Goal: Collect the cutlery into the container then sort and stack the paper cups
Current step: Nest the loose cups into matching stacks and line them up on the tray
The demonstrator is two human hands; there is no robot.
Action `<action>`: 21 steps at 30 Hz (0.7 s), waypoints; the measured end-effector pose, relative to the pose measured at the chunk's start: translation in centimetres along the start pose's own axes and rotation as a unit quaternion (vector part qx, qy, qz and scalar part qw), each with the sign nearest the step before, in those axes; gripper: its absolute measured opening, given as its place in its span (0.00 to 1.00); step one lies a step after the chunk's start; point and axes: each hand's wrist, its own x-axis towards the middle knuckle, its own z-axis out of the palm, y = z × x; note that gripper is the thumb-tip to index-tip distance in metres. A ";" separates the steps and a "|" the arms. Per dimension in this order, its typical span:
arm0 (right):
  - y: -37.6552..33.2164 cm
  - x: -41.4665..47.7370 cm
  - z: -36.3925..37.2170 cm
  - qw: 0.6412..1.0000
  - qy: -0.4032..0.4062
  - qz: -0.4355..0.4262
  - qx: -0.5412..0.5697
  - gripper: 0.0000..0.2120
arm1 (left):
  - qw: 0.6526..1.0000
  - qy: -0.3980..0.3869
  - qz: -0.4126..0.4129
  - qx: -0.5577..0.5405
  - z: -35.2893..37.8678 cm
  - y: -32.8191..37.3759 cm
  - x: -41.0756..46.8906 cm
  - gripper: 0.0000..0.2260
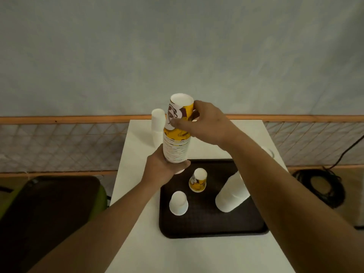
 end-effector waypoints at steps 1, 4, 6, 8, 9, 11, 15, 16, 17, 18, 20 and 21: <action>0.1 -1.1 1.0 1.000 0.010 0.006 0.006 0.26 | 1.000 -0.013 -0.004 0.006 -0.6 -0.5 -0.8 0.35; 0.8 -4.1 4.0 0.999 0.042 0.017 0.002 0.25 | 0.998 -0.046 -0.016 0.037 -2.0 -2.0 -3.0 0.38; 0.9 -5.6 5.6 0.997 0.061 0.032 0.019 0.23 | 0.997 -0.063 -0.015 0.053 -2.5 -3.1 -4.1 0.40; 0.9 -6.6 6.6 0.995 0.077 0.052 0.042 0.23 | 0.995 -0.080 -0.014 0.058 -3.0 -3.8 -5.0 0.40; 0.9 -6.9 6.9 0.994 0.083 0.058 0.050 0.22 | 0.994 -0.089 -0.015 0.061 -3.3 -4.1 -5.4 0.39; 1.0 -7.5 7.3 0.992 0.088 0.060 0.064 0.19 | 0.992 -0.101 -0.023 0.069 -3.5 -4.6 -5.8 0.40; 1.3 -8.4 7.6 0.990 0.097 0.064 0.081 0.17 | 0.988 -0.109 -0.024 0.102 -3.5 -5.1 -6.3 0.42; 1.4 -8.6 7.7 0.989 0.104 0.068 0.082 0.17 | 0.988 -0.109 -0.023 0.111 -3.6 -5.1 -6.4 0.42; 1.6 -8.8 7.7 0.988 0.111 0.072 0.081 0.16 | 0.987 -0.109 -0.022 0.119 -3.6 -5.1 -6.4 0.42; 1.7 -8.9 7.8 0.987 0.118 0.075 0.079 0.15 | 0.986 -0.108 -0.021 0.126 -3.6 -5.1 -6.5 0.42; 2.0 -9.1 7.9 0.985 0.132 0.076 0.078 0.13 | 0.985 -0.104 -0.021 0.138 -3.7 -5.0 -6.7 0.42; 2.1 -9.1 8.0 0.984 0.141 0.076 0.078 0.14 | 0.984 -0.102 -0.022 0.143 -3.8 -4.9 -6.7 0.41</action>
